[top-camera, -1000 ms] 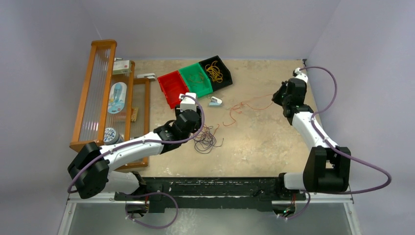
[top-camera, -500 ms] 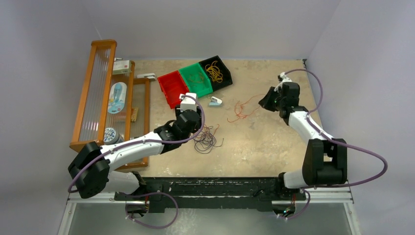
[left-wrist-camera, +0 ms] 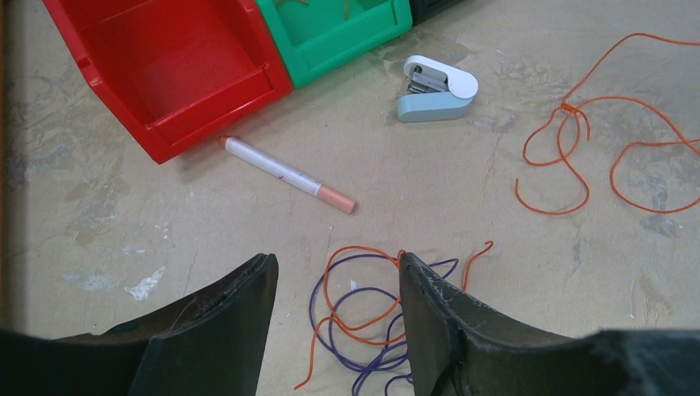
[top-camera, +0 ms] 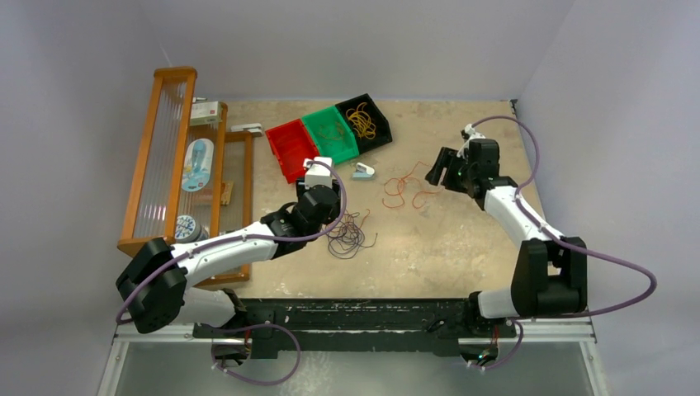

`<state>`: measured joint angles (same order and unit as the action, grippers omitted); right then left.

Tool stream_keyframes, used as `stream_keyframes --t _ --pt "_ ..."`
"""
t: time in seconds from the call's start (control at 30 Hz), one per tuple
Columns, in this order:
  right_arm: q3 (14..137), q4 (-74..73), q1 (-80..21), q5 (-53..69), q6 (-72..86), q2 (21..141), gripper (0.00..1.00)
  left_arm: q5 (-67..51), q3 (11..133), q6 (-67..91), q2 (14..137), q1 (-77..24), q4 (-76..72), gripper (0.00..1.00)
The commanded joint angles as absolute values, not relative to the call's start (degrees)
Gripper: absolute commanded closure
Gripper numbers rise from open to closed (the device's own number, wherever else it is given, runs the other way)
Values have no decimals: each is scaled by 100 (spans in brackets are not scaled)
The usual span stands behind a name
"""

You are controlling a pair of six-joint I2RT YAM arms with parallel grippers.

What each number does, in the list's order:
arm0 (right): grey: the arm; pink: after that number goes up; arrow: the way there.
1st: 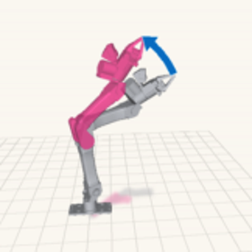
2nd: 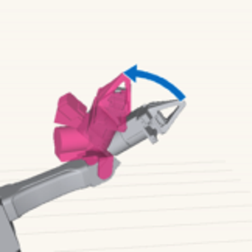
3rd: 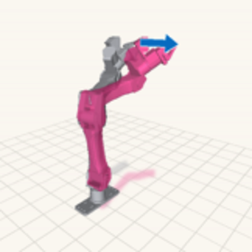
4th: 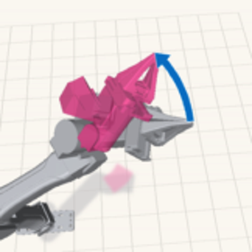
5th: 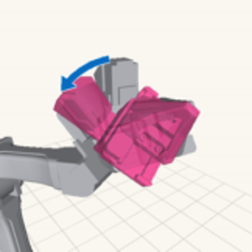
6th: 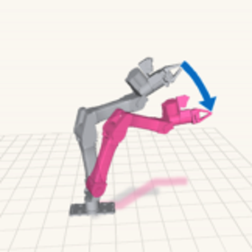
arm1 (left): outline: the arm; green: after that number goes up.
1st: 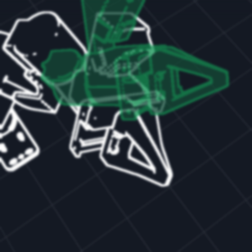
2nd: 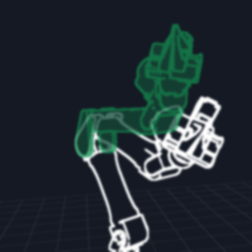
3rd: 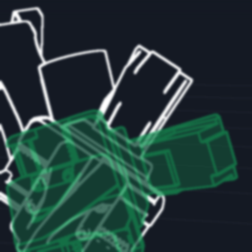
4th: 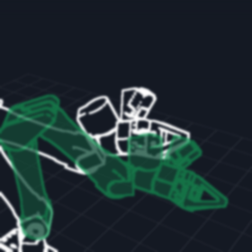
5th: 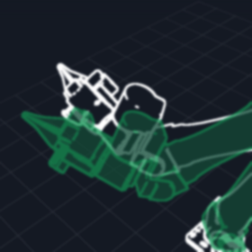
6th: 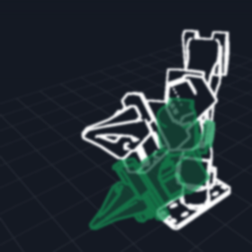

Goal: Untangle the cables

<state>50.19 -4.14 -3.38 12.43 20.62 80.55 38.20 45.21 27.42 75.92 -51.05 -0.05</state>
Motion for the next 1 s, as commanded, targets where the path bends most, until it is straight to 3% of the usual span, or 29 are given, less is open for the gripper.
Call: stream_keyframes --t 0.0,0.1,0.2,0.4,0.7,0.97 --pt "5494 -786 -508 75 1843 7698 23 3875 4601 2706 7555 -5086 -132 44" --pt "5590 -901 -798 -397 1845 7637 10 3885 4613 2708 7572 -5089 -132 44" --pt "5735 -866 -981 -395 1804 7671 4 3868 4622 2703 7577 -5088 -123 44" --pt "5951 -970 -1215 -263 1527 8142 3 3908 4601 2707 7559 -5089 -89 44" --pt "6672 -1503 -1266 -1066 1313 9151 1 3916 4603 2725 7561 -5088 -18 44" --pt "6162 -898 -1506 -792 2763 8980 0 3930 4590 2721 7585 -5087 -48 44"
